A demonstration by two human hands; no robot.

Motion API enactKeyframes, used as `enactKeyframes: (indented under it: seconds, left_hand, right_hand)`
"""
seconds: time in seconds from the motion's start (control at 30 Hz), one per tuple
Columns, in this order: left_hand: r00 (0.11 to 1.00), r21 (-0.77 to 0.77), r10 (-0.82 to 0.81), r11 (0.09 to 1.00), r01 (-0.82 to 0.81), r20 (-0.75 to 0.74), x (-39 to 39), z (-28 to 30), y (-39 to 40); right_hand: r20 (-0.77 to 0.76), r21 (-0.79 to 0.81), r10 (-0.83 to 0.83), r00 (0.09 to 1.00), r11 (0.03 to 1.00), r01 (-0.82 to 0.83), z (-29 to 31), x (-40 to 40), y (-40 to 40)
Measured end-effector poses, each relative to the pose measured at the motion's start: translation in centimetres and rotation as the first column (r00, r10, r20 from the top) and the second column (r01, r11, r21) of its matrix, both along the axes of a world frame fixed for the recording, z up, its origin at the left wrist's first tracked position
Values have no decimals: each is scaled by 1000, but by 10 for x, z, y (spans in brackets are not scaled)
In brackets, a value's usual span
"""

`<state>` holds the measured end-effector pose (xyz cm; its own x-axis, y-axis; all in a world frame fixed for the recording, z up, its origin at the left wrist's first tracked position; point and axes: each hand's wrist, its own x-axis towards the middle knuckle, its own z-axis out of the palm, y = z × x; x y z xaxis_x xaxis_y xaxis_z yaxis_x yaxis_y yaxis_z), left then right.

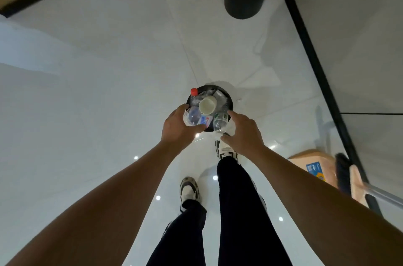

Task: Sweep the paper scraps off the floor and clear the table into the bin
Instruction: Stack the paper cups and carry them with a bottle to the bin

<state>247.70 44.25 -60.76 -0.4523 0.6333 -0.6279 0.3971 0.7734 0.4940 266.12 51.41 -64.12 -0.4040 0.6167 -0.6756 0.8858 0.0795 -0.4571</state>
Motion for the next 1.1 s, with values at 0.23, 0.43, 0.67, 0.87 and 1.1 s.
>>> enactKeyframes:
  seconds: [0.23,0.43,0.67,0.87,1.1]
  left_hand:
    - [992,143,-77,985,92,-101,-17,107,-53]
    - [962,247,-175,943,225,-211,-26,195,-103]
    - [937,344,-161,900,269,-312,0,263,-120]
    - [935,316,-244,893,320,-258,91,249,-117]
    - [918,174,-342,910,377,-200,218,209,-129]
  right_hand:
    - [-27,120,41,999,992,-38,110,-10,-70]
    - [-94,262,43,995,965,-17,202,-12,-135]
    - [-155,396,-23,988,915,83,277,11,-152]
    - [-44,352,-111,993,928,119,266,120,-159]
    - [37,239,-155,987,961,142,221,262,-162]
